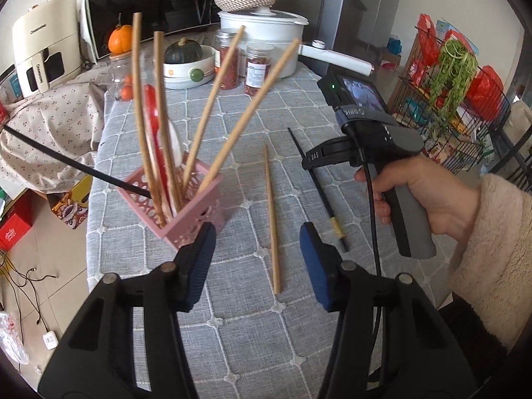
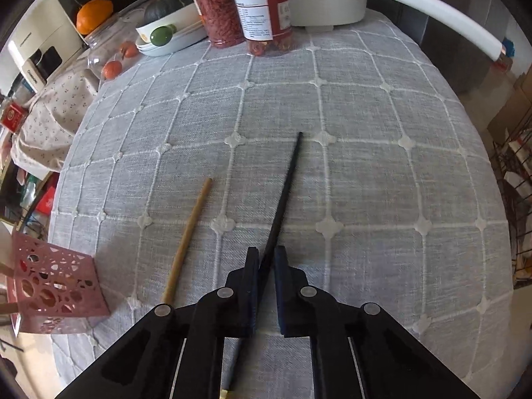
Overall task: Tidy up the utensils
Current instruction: 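Grasp the black chopstick with the right tool while the left tool grasps the wooden chopstick, then drop wooden chopstick into caddy with left tool while right tool holds black chopstick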
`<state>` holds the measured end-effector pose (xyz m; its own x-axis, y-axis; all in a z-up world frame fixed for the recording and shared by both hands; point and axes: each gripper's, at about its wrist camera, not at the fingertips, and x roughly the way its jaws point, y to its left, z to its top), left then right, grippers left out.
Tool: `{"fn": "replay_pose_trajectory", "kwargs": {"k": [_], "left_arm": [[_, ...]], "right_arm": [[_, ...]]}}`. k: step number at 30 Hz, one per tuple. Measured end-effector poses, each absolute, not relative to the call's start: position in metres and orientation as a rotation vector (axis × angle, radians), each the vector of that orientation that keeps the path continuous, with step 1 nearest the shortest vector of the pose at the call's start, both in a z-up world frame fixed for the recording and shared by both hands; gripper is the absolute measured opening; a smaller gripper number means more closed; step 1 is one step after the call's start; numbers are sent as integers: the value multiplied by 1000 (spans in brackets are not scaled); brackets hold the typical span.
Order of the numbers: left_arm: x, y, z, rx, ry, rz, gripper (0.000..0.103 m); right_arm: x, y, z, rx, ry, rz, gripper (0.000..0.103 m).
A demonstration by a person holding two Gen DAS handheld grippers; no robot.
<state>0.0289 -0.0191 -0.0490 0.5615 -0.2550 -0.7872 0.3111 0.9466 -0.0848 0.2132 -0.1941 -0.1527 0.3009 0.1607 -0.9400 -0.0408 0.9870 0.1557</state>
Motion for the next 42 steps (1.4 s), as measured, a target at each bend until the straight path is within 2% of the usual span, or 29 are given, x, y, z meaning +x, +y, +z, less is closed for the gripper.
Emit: {"fn": "replay_pose_trajectory", "kwargs": {"k": [5, 9, 12, 20, 28, 36, 39, 41, 42], "left_arm": [[33, -60, -67, 121, 977, -393, 45], [49, -91, -83, 155, 1027, -406, 45], [70, -107, -100, 161, 1070, -378, 43], [133, -127, -134, 167, 1104, -216, 32], [161, -123, -139, 167, 1072, -114, 32], [178, -98, -154, 59, 1145, -91, 32], [178, -97, -154, 26, 1155, -105, 25], [176, -99, -154, 34, 1157, -120, 12], [174, -102, -154, 41, 1159, -129, 9]], "right_arm": [[196, -236, -139, 179, 1265, 118, 6], [181, -267, -126, 218, 1250, 117, 6], [171, -287, -125, 235, 1264, 105, 6], [158, -324, -125, 296, 1283, 89, 6], [158, -322, -120, 312, 1277, 148, 6], [157, -320, -120, 318, 1277, 160, 6], [157, -321, -121, 322, 1279, 155, 6], [156, -321, -120, 326, 1277, 156, 6], [156, -321, -119, 327, 1275, 157, 6]]}}
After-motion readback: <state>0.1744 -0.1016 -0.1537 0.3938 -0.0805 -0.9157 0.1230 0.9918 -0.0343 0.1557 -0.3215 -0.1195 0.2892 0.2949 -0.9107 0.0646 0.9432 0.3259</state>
